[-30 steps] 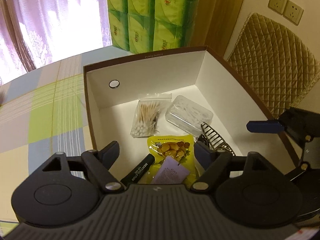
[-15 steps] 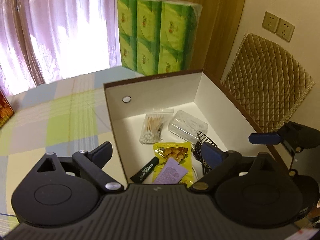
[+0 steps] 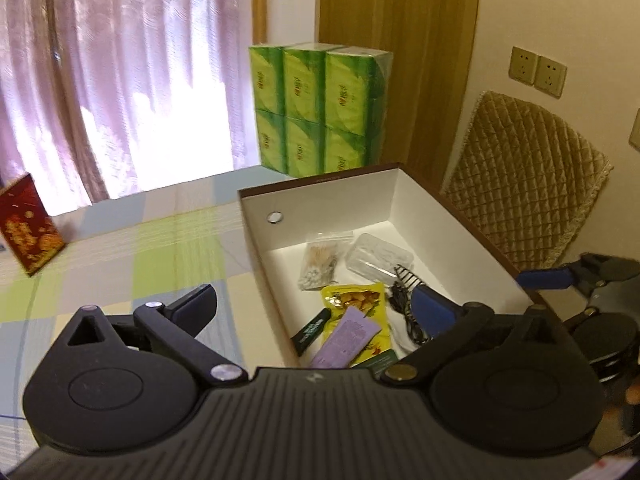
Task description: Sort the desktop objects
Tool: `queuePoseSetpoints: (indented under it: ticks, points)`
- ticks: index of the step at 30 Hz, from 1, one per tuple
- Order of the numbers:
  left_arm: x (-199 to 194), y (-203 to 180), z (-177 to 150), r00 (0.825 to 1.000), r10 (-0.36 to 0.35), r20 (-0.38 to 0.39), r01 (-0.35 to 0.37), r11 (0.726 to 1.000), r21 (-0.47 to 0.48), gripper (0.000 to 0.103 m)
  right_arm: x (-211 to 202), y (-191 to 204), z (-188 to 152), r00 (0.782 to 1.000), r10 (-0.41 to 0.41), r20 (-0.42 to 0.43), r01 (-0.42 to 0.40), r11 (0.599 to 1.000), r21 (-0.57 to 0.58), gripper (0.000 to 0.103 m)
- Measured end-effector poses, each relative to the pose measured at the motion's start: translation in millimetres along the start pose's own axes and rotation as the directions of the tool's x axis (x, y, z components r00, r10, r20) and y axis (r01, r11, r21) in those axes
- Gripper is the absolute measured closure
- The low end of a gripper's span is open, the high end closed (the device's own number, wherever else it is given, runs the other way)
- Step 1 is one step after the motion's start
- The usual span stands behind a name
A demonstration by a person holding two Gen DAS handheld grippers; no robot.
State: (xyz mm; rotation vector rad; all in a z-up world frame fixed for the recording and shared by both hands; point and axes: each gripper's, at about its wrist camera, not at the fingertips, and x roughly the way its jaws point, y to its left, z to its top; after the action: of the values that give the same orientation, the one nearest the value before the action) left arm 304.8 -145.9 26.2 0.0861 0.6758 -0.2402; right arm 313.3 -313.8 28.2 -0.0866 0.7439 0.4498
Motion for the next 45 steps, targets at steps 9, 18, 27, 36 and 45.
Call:
queuePoseSetpoints:
  ticks: [9, 18, 27, 36, 45]
  points:
    - [-43, -3, -14, 0.999, -0.022, 0.024, 0.022, 1.000, 0.010, 0.001, -41, 7, -5, 0.998, 0.017, 0.068, -0.024, 0.994, 0.109, 0.002]
    - [-77, -6, -32, 0.999, -0.047, -0.017, 0.047, 0.999, 0.018, 0.001, -77, 20, -24, 0.997, 0.001, 0.076, -0.010, 0.993, 0.116, 0.002]
    - [-96, -13, -64, 0.993, -0.060, -0.099, 0.063, 0.998, 0.027, 0.001, -96, 35, -50, 0.999, -0.012, 0.038, 0.008, 0.994, 0.110, 0.002]
    - [-100, -19, -91, 0.981, -0.054, -0.184, 0.059, 0.998, 0.020, 0.001, -104, 45, -69, 1.000, -0.012, 0.010, 0.011, 0.995, 0.097, 0.002]
    - [-105, -20, -99, 0.983, -0.002, -0.185, 0.000, 1.000, -0.013, 0.001, -105, 52, -79, 1.000, -0.009, 0.011, 0.008, 1.000, 0.025, 0.002]
